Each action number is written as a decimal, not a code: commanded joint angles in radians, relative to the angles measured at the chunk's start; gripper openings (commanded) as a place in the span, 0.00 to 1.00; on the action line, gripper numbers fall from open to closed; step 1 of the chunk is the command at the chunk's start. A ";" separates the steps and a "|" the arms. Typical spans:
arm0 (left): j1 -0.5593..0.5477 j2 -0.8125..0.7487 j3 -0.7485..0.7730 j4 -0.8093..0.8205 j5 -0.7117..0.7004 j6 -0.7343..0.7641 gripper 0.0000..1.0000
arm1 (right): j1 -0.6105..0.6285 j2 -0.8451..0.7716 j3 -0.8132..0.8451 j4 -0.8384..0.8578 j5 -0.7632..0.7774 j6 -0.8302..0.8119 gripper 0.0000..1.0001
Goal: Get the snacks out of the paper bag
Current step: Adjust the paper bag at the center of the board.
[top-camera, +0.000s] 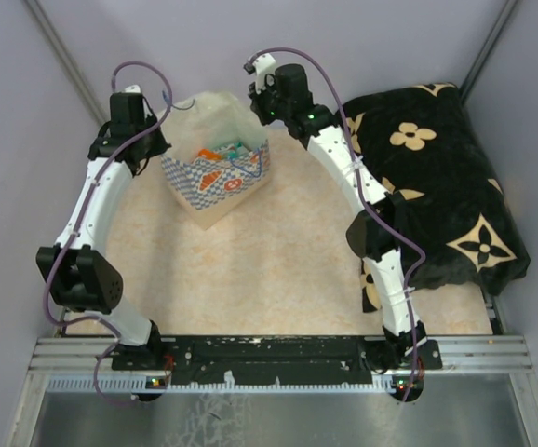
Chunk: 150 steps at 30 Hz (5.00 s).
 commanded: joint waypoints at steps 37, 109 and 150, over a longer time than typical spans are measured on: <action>-0.047 0.060 0.112 0.003 0.052 0.095 0.00 | 0.010 0.061 0.058 0.044 -0.020 0.018 0.50; -0.340 -0.345 -0.884 1.427 0.017 0.461 0.00 | -0.021 -0.856 -1.474 1.011 0.281 0.302 0.06; -0.670 -0.801 -0.780 0.579 0.900 0.661 1.00 | -0.186 -0.839 -1.984 1.255 0.479 0.598 0.11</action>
